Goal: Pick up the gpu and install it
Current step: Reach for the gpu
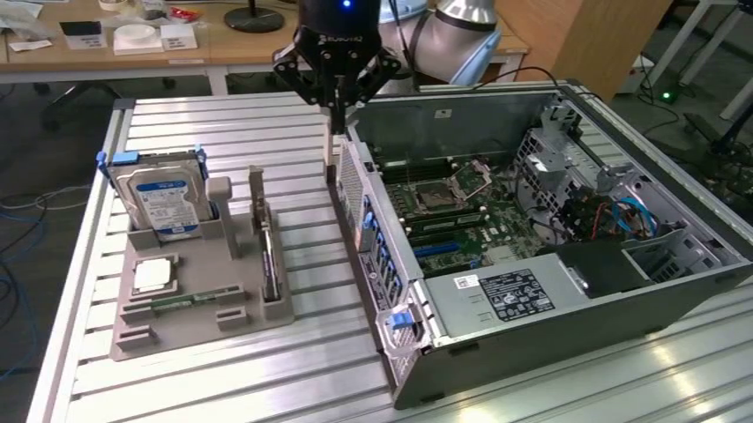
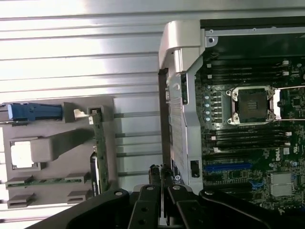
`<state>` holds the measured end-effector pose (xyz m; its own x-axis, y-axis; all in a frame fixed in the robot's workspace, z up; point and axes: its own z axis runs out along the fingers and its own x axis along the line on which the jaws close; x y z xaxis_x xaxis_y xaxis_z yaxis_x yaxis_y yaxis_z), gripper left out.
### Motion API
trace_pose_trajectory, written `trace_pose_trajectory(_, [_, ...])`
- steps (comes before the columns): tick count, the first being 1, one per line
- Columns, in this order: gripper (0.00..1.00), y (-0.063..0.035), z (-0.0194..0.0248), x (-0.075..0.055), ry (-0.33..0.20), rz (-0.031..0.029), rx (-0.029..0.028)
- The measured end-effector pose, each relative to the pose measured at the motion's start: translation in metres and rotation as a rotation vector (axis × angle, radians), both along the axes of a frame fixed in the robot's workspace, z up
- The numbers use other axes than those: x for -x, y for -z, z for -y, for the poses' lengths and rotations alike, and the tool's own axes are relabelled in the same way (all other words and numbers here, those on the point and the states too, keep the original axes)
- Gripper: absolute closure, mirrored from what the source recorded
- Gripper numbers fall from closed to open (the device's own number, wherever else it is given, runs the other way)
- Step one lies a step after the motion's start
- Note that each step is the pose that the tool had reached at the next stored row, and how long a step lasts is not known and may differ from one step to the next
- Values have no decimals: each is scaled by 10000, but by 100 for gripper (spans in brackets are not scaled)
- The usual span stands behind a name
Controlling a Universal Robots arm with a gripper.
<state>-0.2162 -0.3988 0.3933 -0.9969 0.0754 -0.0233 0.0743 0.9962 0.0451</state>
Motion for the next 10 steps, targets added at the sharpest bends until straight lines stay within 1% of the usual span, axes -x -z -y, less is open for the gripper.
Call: trace_pose_trajectory(10, [85, 0, 0, 310, -1, 0, 0])
